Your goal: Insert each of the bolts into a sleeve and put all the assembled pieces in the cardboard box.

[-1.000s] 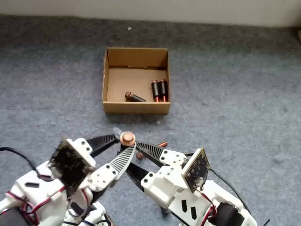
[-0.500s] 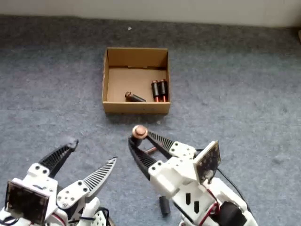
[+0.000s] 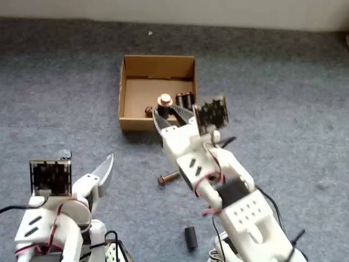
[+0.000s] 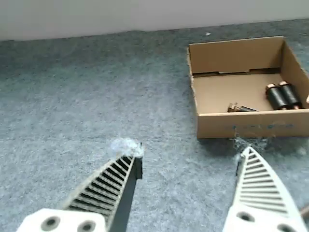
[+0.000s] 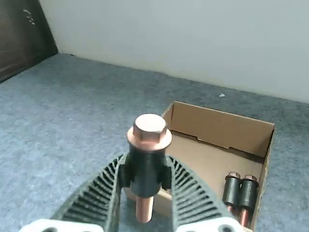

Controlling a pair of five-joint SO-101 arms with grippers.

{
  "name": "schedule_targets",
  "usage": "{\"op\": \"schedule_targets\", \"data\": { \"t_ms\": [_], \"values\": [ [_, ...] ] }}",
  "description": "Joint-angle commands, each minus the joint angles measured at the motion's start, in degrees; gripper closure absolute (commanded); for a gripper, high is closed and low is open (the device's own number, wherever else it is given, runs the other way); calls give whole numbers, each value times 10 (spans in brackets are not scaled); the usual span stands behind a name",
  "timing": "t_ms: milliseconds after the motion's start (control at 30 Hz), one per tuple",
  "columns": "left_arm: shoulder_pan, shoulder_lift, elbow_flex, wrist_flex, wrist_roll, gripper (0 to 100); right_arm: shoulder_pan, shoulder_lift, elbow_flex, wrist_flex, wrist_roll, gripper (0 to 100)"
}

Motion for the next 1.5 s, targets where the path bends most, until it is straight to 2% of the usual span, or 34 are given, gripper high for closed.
{"op": "schedule_targets", "data": {
  "t_ms": [0,200,367,500,667,733,933,1200,1467],
  "values": [
    [-49,-3,58,-67,-2,681,35,145,-68,-123,-4,994],
    [-69,-3,102,-76,-2,681,75,384,-172,-216,-4,994],
    [-71,-4,117,-76,-2,681,89,530,-268,-216,-4,992],
    [-71,-4,117,-72,-2,681,99,586,-297,-215,-4,989],
    [-71,-4,117,-72,-2,681,104,579,-297,-190,-4,843],
    [-71,-4,117,-72,-2,681,102,560,-300,-137,-4,810],
    [-71,-4,120,-72,-2,681,101,436,-300,45,-4,818],
    [-71,-4,120,-72,-2,681,101,263,-297,372,-3,818],
    [-71,-4,120,-72,-2,681,101,231,-295,709,-3,818]
  ]
}}
